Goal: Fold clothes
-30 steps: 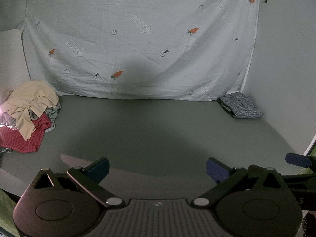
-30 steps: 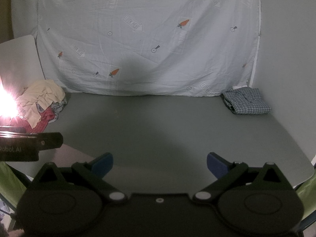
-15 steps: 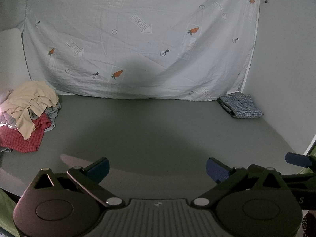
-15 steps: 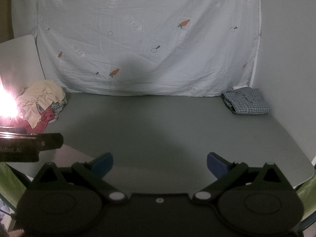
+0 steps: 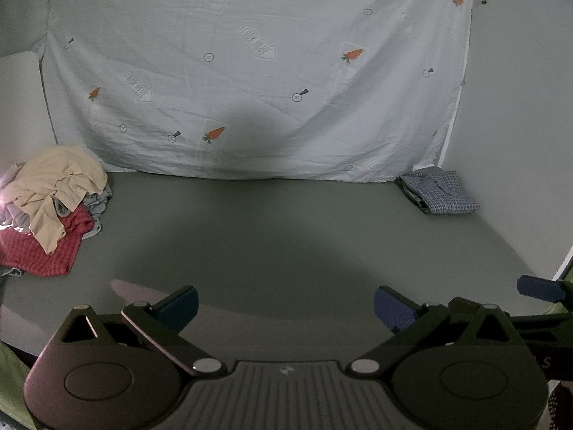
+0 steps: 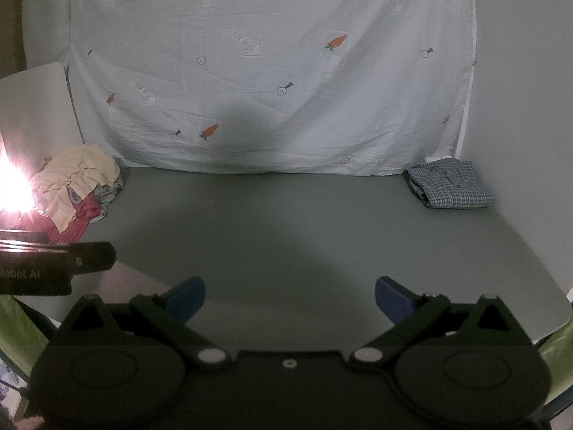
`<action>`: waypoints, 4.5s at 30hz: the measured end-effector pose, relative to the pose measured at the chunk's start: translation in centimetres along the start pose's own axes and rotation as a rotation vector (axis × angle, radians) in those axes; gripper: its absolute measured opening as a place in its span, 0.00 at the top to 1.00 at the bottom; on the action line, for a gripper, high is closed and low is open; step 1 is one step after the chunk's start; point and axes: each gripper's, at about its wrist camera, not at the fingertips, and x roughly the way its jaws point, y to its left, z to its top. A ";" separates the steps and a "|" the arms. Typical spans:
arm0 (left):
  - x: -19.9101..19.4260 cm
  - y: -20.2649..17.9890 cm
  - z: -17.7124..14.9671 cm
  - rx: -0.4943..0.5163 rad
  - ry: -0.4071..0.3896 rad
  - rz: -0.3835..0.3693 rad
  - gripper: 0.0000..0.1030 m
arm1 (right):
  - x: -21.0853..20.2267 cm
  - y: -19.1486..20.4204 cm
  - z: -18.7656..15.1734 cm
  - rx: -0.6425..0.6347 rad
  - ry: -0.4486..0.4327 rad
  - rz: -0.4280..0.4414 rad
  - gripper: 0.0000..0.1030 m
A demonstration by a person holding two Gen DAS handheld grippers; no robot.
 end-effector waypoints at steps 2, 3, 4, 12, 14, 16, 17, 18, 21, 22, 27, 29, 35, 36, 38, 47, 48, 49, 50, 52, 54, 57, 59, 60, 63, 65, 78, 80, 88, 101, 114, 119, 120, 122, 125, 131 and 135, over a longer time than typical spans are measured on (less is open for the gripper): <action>0.3 0.0 0.3 -0.001 0.000 0.001 0.00 | 0.0 -0.1 0.0 0.002 -0.001 -0.001 0.01; 0.5 0.0 0.5 -0.001 0.001 0.001 0.00 | 0.0 -0.2 0.0 0.003 -0.001 -0.002 0.00; 0.6 0.0 0.6 -0.002 0.001 0.001 0.00 | 0.0 -0.2 0.0 0.005 -0.001 -0.003 0.00; 0.7 0.4 0.0 0.005 -0.004 -0.002 0.00 | 0.6 0.5 0.5 0.004 -0.002 -0.009 0.00; 1.1 0.6 0.2 0.006 0.000 0.000 0.00 | 0.9 0.6 0.5 0.013 0.008 -0.008 0.00; 1.4 0.8 0.5 0.007 0.005 0.001 0.00 | 1.1 0.7 0.5 0.023 0.017 -0.006 0.00; 1.6 0.9 0.6 0.008 0.007 0.002 0.00 | 1.2 0.7 0.5 0.027 0.022 -0.006 0.00; 1.5 0.6 0.3 0.010 0.011 0.000 0.00 | 1.3 0.8 0.5 0.032 0.027 -0.005 0.01; 2.8 0.1 0.4 -0.001 0.037 -0.022 0.00 | 1.9 0.6 0.4 0.055 0.045 -0.014 0.01; 3.7 0.1 0.7 -0.013 0.054 -0.034 0.00 | 2.1 0.3 0.3 0.067 0.052 -0.022 0.05; 8.3 -0.2 2.2 -0.075 0.138 -0.095 0.00 | 3.8 -3.4 0.4 0.144 0.086 -0.082 0.07; 10.1 -0.3 2.7 -0.100 0.171 -0.120 0.00 | 5.5 -4.6 0.8 0.167 0.097 -0.090 0.07; 15.0 1.1 5.4 -0.150 0.222 -0.092 0.00 | 12.5 -7.2 2.8 0.200 0.155 -0.065 0.14; 15.6 1.5 6.2 -0.149 0.225 -0.067 0.00 | 14.1 -7.4 3.3 0.201 0.170 -0.048 0.19; 16.9 2.3 7.8 -0.146 0.231 -0.015 0.00 | 17.5 -7.3 4.5 0.192 0.196 0.003 0.25; 21.6 9.6 13.2 -0.195 0.191 0.229 0.07 | 27.1 1.7 10.7 -0.078 0.124 0.201 0.69; 21.8 10.8 13.5 -0.200 0.179 0.257 0.09 | 27.9 3.2 11.3 -0.106 0.118 0.221 0.72; 21.9 12.1 13.7 -0.203 0.166 0.281 0.13 | 28.7 4.6 11.9 -0.134 0.112 0.240 0.75; 22.1 13.5 13.8 -0.203 0.155 0.298 0.17 | 29.5 6.1 12.4 -0.162 0.106 0.260 0.75; 23.2 16.7 14.2 -0.187 0.148 0.315 0.28 | 31.0 9.1 13.4 -0.207 0.102 0.286 0.75; 23.8 20.4 13.9 -0.167 0.142 0.357 0.31 | 32.4 12.6 13.9 -0.239 0.107 0.291 0.75; 26.3 27.1 14.1 -0.150 0.139 0.451 0.33 | 34.2 17.9 14.2 -0.237 0.148 0.274 0.75; 27.4 31.4 14.0 -0.144 0.123 0.529 0.32 | 35.3 21.3 14.4 -0.227 0.181 0.260 0.75; 28.3 33.5 14.3 -0.142 0.117 0.567 0.31 | 35.9 23.0 14.5 -0.222 0.198 0.253 0.75; 32.0 41.6 15.2 -0.150 0.122 0.659 0.23 | 37.7 27.6 15.0 -0.230 0.233 0.242 0.74; 34.0 45.5 15.7 -0.176 0.117 0.675 0.21 | 38.8 30.3 15.4 -0.255 0.243 0.243 0.72; 35.0 50.5 18.3 -0.401 -0.022 0.725 0.91 | 43.3 32.5 17.7 -0.281 0.287 0.159 0.70; 32.6 49.3 19.9 -0.435 -0.084 0.670 0.91 | 43.3 32.0 18.1 -0.275 0.268 0.151 0.70; 20.8 38.3 26.8 -0.374 -0.349 0.482 0.93 | 39.7 28.5 18.8 -0.224 0.105 0.270 0.71; 8.7 9.3 28.2 -0.220 -0.569 0.007 0.93 | 21.8 10.2 16.0 -0.124 -0.270 0.437 0.48; 13.3 1.5 23.9 -0.351 -0.240 -0.393 0.93 | 16.6 -5.2 13.3 0.053 -0.286 -0.062 0.48; 17.4 7.4 19.1 -0.540 -0.063 -0.232 0.93 | 19.8 -4.8 11.3 0.025 -0.155 -0.010 0.48; 18.2 8.9 17.9 -0.587 -0.031 -0.210 0.93 | 20.6 -4.3 11.0 0.003 -0.128 0.009 0.48; 19.5 10.6 16.0 -0.598 -0.003 -0.127 0.93 | 22.6 -2.8 10.4 -0.056 -0.063 0.068 0.48; 21.2 13.0 13.8 -0.605 0.033 -0.034 0.93 | 26.0 0.6 9.4 -0.154 0.046 0.162 0.49; 24.7 19.9 12.5 -0.681 0.086 -0.033 0.93 | 31.1 8.8 6.9 -0.435 0.142 0.234 0.49; 25.3 21.3 12.3 -0.692 0.110 -0.072 0.93 | 33.6 13.5 5.5 -0.583 0.165 0.218 0.51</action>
